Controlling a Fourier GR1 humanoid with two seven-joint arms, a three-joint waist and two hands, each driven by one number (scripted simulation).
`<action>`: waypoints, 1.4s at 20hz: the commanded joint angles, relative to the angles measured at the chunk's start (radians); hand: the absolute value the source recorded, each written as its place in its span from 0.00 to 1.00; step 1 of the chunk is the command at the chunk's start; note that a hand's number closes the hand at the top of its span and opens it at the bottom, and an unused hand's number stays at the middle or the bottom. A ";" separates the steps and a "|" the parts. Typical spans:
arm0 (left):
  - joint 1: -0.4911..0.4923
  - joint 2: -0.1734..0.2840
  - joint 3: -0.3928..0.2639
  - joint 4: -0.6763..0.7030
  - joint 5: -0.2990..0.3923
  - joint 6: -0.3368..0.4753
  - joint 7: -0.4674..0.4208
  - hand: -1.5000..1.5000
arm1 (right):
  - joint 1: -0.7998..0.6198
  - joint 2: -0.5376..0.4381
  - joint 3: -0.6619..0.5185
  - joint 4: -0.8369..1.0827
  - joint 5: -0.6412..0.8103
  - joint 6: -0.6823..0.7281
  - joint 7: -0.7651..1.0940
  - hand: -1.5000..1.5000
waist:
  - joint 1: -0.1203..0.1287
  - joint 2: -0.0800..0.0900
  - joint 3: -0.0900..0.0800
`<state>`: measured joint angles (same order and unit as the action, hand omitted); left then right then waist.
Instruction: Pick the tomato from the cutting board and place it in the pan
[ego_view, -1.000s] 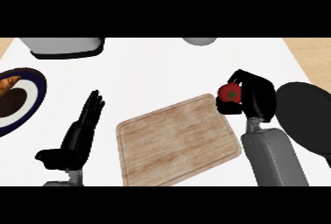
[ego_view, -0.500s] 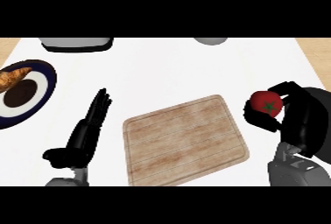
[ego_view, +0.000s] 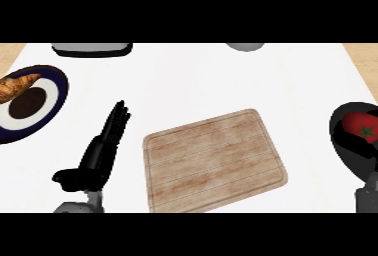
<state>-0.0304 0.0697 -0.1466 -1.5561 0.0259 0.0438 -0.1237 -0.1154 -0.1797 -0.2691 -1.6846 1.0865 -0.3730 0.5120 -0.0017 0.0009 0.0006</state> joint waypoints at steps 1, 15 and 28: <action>0.024 0.016 0.005 -0.046 0.003 -0.008 0.017 0.50 | -0.024 -0.130 -0.130 0.122 -0.030 -0.080 -0.087 1.00 | 0.007 0.000 0.000; 0.012 0.002 -0.002 -0.082 -0.006 -0.018 0.066 0.50 | -0.287 -0.391 -0.364 0.920 -0.477 -0.349 -0.679 1.00 | 0.017 0.003 0.001; -0.008 -0.011 -0.006 -0.040 -0.008 -0.027 0.039 0.50 | -0.456 -0.429 -0.367 1.308 -0.527 0.006 -0.741 0.00 | 0.038 0.010 0.004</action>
<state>-0.0577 0.0571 -0.1429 -1.5521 0.0176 0.0190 -0.1109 -0.5180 -0.5989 -0.5977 -0.4704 0.6002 -0.3387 -0.1284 0.0354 0.0133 0.0044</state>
